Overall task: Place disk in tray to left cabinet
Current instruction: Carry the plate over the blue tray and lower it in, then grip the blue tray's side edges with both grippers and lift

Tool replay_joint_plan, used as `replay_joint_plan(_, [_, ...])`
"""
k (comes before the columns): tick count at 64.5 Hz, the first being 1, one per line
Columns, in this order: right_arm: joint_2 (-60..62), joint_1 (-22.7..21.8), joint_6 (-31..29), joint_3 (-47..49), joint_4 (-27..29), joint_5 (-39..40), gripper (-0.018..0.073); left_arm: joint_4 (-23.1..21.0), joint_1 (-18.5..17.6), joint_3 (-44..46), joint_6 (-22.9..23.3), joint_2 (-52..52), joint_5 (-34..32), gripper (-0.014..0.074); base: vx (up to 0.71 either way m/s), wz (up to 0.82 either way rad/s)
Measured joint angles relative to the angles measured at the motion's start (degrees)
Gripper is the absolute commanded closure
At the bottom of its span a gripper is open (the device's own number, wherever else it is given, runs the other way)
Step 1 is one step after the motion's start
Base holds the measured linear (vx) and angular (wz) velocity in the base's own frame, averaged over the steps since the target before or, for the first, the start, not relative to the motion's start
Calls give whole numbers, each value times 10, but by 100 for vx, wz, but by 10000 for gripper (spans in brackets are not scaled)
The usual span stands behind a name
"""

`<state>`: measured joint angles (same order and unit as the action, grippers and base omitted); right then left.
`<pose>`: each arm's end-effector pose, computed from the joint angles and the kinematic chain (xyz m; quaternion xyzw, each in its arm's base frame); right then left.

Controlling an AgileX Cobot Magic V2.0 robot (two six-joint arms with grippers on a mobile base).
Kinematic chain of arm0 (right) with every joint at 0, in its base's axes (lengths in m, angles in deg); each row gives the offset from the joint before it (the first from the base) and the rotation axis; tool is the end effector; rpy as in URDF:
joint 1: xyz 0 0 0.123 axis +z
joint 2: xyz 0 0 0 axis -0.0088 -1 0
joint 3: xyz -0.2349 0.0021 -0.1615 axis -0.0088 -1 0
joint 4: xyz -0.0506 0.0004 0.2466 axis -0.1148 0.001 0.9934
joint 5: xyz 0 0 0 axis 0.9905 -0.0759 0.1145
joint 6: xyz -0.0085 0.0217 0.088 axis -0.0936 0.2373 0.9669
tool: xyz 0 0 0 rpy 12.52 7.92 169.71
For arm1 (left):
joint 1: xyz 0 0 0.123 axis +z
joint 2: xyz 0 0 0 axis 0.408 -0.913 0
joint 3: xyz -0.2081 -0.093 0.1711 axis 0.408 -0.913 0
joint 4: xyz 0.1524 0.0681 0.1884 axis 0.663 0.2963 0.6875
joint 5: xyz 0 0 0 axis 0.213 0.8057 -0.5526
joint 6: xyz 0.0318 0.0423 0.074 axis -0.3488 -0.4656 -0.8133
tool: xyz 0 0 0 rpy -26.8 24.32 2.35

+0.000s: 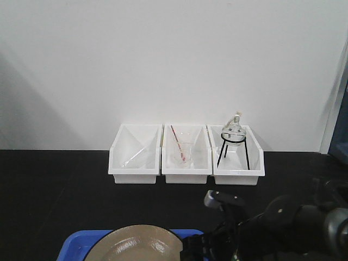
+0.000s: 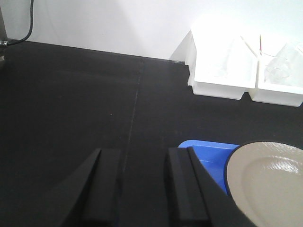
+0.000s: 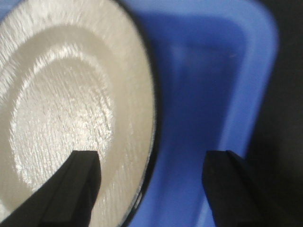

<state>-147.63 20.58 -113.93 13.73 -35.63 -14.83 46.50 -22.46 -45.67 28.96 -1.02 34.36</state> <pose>0.3374 0.1591 0.1801 -0.0803 0.9384 0.2605 0.2124 0.1142 0.0021 0.2811 -0.0432 0.7963 -0.0229 0.6029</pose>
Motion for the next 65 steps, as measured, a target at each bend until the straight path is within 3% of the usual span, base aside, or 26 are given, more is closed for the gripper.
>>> replay_joint_plan(9, [35,-44,30,0,-54,-39,110,0,0,0,0,0,0,230,0,0])
replay_joint_plan(17, [43,-50,106,0,-125,-44,139,-1,0,9,0,-9,13,230,0,0])
replay_joint_plan(25, [43,-50,130,0,-161,-55,139,-1,-2,58,0,-58,64,230,0,0])
replay_joint_plan(40, [43,-50,132,0,-158,-38,139,-9,-24,172,-26,-231,159,230,0,0])
replay_joint_plan(50, [43,-50,132,0,-150,-37,139,-54,-33,228,-48,-351,171,230,0,0])
replay_joint_plan(65, [43,-50,132,0,-150,-39,139,-125,-45,293,-135,-515,172,230,0,0])
